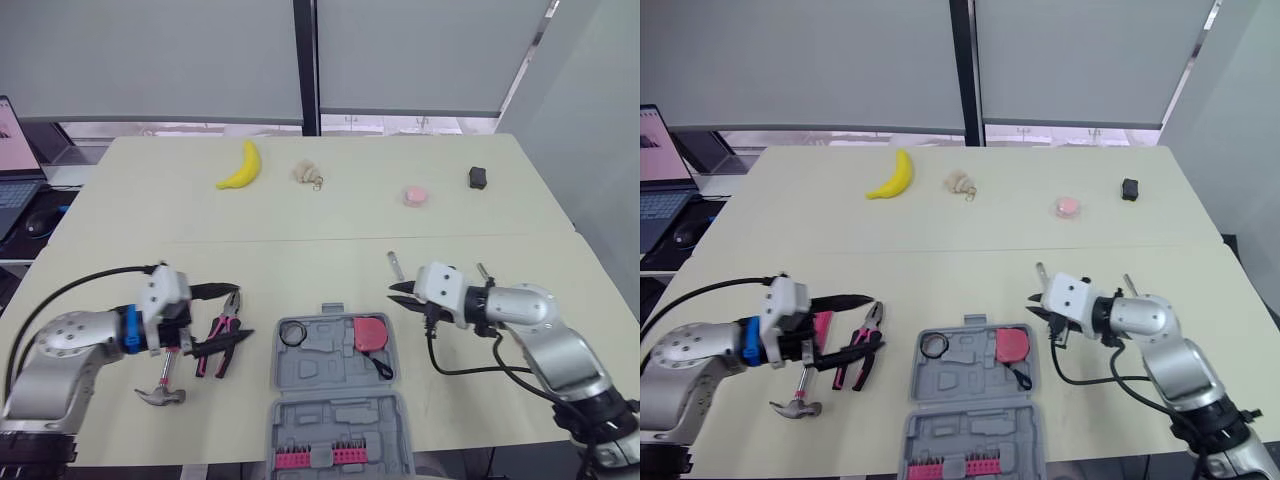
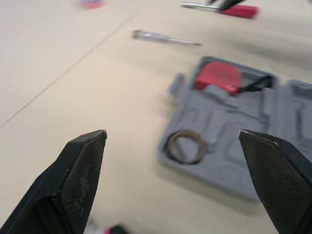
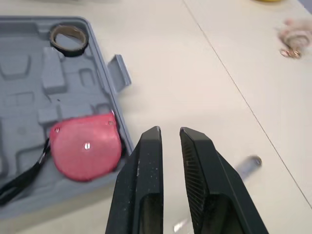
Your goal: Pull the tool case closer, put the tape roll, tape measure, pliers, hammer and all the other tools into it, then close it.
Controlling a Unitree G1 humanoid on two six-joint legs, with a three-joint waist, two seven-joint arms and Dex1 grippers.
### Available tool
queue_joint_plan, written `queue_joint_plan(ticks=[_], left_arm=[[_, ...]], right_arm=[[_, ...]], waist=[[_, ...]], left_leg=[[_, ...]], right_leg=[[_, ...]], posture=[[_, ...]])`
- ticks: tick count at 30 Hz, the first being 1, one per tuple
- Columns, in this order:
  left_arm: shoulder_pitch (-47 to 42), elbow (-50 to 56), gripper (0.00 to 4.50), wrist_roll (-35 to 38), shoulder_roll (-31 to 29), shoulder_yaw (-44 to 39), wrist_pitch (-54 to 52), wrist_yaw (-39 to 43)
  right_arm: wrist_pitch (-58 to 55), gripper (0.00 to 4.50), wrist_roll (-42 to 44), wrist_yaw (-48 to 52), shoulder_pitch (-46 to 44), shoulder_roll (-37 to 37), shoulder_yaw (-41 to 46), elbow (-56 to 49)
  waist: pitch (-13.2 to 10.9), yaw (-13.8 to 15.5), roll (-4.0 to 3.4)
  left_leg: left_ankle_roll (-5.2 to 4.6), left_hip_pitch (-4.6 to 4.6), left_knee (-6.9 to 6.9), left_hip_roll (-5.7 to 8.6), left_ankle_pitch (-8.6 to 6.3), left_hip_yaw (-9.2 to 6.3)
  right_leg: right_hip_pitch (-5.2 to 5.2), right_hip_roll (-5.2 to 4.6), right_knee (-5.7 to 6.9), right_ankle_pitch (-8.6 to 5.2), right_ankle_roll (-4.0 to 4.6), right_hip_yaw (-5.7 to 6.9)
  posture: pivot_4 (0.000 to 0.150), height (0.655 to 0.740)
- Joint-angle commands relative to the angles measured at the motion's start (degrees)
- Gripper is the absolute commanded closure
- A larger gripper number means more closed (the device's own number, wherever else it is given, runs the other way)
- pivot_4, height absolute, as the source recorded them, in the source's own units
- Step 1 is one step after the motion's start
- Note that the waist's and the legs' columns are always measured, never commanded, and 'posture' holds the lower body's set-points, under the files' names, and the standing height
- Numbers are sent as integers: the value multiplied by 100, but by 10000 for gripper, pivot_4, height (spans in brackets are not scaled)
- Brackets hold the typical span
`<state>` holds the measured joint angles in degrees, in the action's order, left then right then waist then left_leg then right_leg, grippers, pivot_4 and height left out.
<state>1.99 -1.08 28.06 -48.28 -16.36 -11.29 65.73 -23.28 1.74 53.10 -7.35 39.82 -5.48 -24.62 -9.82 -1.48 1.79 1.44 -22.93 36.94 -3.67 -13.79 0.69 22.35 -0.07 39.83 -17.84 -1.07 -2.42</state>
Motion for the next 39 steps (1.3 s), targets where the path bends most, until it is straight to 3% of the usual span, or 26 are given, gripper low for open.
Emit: queue_joint_plan(ticks=[1,10,13,39], left_arm=[[379,-622,0,53,-251,-913,-116,-178],[1544,-1220,0,-30,-687,-1858,-237,159],[1922,-1271,0,-123,-720,-2032,-135,275],[2135,-747,0,-222,-638,-2039,-336,247]], right_arm=[[-289,32771,477,317,721,656,1259,-563],[65,10592,920,1261,2353,1733,3221,29],[257,214,808,1476,2731,1936,3707,385],[496,214,724,1331,2586,2207,3814,1105]], waist=[[-2,-7,1],[-5,-31,8],[-3,-31,12],[-5,-26,19]], left_leg=[[0,3,-2,1,0,0],[2,33,-1,-8,0,7],[2,35,1,-7,0,10],[2,33,-4,-4,0,17]], right_leg=[[-2,-3,0,-2,1,0],[-16,-23,5,-25,-11,-2],[-18,-28,8,-27,-10,-5],[-15,-36,6,-29,-8,-7]], posture=[[1500,7274],[1500,7274],[1500,7274],[1500,7274]])
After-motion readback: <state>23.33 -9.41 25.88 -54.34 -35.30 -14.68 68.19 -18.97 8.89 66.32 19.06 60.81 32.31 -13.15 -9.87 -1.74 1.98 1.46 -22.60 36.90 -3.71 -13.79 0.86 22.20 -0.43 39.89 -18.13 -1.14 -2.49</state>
